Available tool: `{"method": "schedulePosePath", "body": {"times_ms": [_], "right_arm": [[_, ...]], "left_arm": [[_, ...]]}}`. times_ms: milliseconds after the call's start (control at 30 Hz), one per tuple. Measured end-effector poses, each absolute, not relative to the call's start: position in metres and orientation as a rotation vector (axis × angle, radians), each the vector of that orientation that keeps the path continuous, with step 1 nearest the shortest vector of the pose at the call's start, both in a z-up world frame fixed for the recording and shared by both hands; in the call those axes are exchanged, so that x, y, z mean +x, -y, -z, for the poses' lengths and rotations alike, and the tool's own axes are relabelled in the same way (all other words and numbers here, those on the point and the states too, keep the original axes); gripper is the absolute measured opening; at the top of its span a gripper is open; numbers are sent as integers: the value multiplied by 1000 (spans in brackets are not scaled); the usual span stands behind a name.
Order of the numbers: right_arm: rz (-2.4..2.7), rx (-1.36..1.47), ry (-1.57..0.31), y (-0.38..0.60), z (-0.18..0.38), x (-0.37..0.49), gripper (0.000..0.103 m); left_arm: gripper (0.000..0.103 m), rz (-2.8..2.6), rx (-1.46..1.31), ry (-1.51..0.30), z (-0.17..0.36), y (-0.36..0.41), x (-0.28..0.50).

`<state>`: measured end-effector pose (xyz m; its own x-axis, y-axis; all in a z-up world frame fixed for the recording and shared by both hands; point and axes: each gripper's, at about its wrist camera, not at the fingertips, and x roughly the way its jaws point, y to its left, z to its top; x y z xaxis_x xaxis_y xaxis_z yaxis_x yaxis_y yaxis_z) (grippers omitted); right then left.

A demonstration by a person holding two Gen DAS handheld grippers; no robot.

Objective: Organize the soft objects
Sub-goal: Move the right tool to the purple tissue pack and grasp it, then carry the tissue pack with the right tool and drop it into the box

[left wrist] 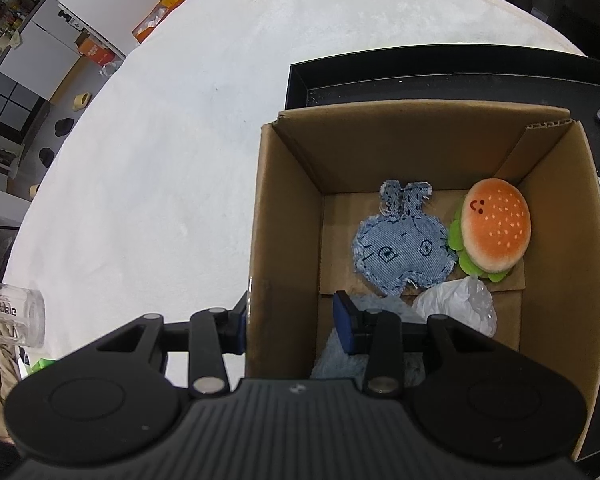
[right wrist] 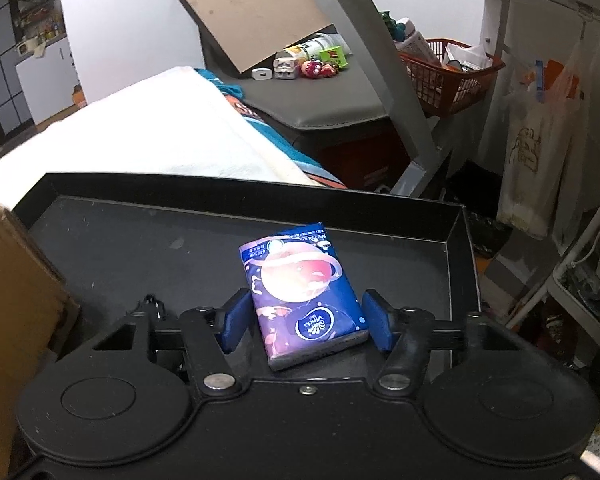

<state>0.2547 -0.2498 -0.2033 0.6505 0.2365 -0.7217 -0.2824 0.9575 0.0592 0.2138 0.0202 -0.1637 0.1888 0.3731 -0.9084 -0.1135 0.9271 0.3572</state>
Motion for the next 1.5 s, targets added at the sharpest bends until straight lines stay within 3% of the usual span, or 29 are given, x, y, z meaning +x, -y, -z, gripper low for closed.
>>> {"method": "schedulePosePath", "body": {"times_ms": [533, 1500], "right_arm": [[-226, -79, -950, 253, 194, 235, 52], [-288, 13, -836, 229, 89, 185, 52]], "left_arm": [[40, -317, 219, -1324, 161, -24, 206], [40, -260, 22, -1227, 138, -49, 154]]}}
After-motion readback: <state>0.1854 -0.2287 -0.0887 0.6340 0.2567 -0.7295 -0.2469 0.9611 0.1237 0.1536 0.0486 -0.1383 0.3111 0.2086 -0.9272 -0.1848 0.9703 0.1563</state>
